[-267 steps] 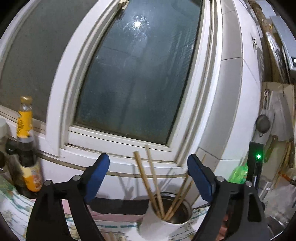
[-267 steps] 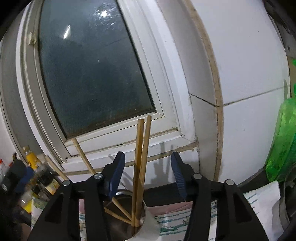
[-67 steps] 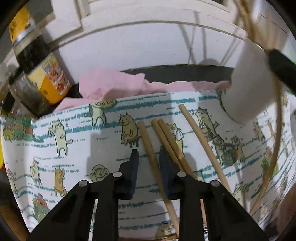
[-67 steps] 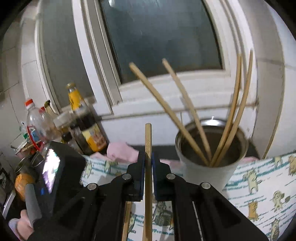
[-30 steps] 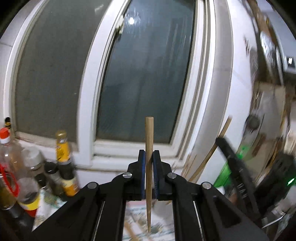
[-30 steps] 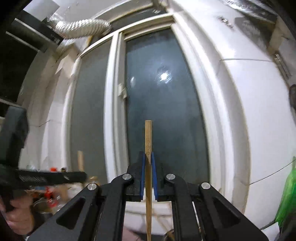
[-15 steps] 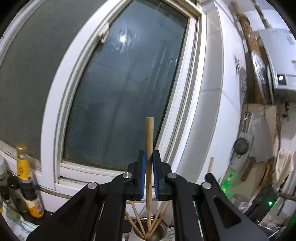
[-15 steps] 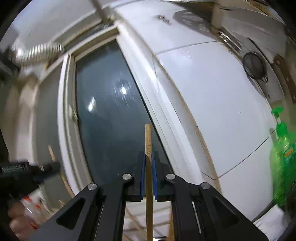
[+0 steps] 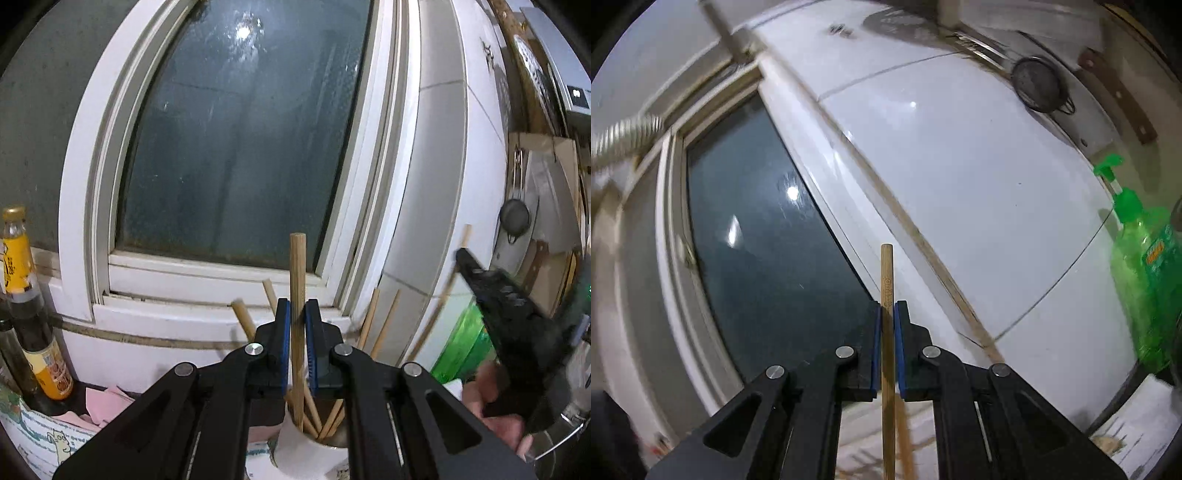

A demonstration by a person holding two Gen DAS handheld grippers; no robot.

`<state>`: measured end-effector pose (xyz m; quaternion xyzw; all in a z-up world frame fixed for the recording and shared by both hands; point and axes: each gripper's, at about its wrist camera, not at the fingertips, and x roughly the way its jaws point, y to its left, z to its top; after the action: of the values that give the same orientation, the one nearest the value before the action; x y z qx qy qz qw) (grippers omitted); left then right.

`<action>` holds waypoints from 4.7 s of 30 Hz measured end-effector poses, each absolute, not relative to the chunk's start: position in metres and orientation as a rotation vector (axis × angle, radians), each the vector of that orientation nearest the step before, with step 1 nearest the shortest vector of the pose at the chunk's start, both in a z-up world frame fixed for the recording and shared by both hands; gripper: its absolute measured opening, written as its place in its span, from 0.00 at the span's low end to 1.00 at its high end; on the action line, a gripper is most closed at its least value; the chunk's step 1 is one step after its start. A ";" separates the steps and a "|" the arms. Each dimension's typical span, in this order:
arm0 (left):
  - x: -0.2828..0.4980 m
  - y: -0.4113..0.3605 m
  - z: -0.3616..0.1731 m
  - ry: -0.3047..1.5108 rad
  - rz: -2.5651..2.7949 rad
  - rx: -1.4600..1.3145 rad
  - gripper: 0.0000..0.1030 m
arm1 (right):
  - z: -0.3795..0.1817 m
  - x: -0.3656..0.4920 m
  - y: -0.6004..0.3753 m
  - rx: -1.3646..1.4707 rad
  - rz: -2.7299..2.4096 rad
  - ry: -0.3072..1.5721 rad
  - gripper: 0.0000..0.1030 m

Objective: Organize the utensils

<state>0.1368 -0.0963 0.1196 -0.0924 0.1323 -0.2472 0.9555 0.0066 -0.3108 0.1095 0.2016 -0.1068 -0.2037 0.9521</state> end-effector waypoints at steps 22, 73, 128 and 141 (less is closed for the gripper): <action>0.136 -0.065 0.108 0.292 -0.362 -0.229 0.44 | 0.083 0.075 -0.300 0.339 -0.197 0.340 0.36; 0.022 0.048 0.053 0.158 0.051 -0.111 1.00 | -0.025 0.014 -0.101 -0.035 0.110 0.919 0.45; 0.062 0.014 0.024 0.409 0.035 0.081 1.00 | -0.017 0.028 -0.210 0.217 -0.021 0.994 0.04; 0.058 0.013 0.027 0.390 0.022 0.093 1.00 | -0.044 -0.049 -0.254 0.890 -0.070 0.924 0.17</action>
<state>0.0580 0.0129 0.0270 0.0462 0.1937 0.0109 0.9799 -0.0490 -0.2545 -0.0443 0.4151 0.4309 -0.0327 0.8006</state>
